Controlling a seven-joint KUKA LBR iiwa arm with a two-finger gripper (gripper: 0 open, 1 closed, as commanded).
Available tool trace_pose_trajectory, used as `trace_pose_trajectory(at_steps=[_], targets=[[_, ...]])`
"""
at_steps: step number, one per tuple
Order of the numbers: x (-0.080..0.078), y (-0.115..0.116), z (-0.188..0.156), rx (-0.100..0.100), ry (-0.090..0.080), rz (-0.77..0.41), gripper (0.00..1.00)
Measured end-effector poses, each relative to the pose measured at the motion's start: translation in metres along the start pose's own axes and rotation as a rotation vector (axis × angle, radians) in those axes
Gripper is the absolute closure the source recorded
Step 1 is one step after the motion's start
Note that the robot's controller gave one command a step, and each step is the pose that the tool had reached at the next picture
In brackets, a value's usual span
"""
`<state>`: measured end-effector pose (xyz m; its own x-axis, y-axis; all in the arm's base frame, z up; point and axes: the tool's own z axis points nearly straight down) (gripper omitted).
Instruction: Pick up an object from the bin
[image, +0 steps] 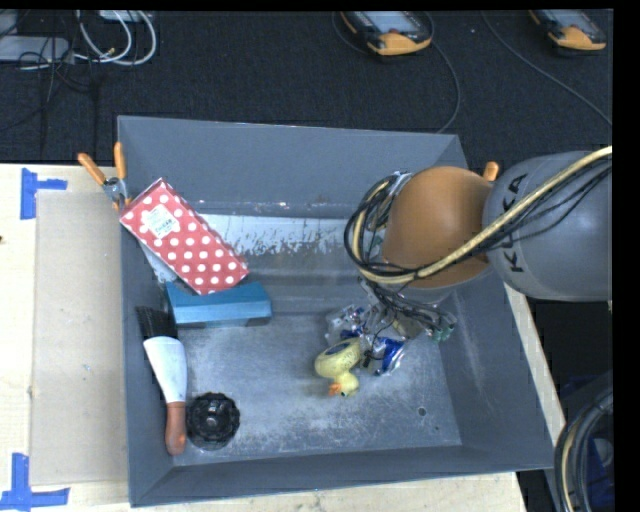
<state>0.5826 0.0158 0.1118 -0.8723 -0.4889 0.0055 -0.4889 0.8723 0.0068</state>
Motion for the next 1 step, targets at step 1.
trace_pose_trajectory(at_steps=[1], targets=[[-0.0055,-0.0036,-0.0422,0.007,-0.013,0.01,1.0]])
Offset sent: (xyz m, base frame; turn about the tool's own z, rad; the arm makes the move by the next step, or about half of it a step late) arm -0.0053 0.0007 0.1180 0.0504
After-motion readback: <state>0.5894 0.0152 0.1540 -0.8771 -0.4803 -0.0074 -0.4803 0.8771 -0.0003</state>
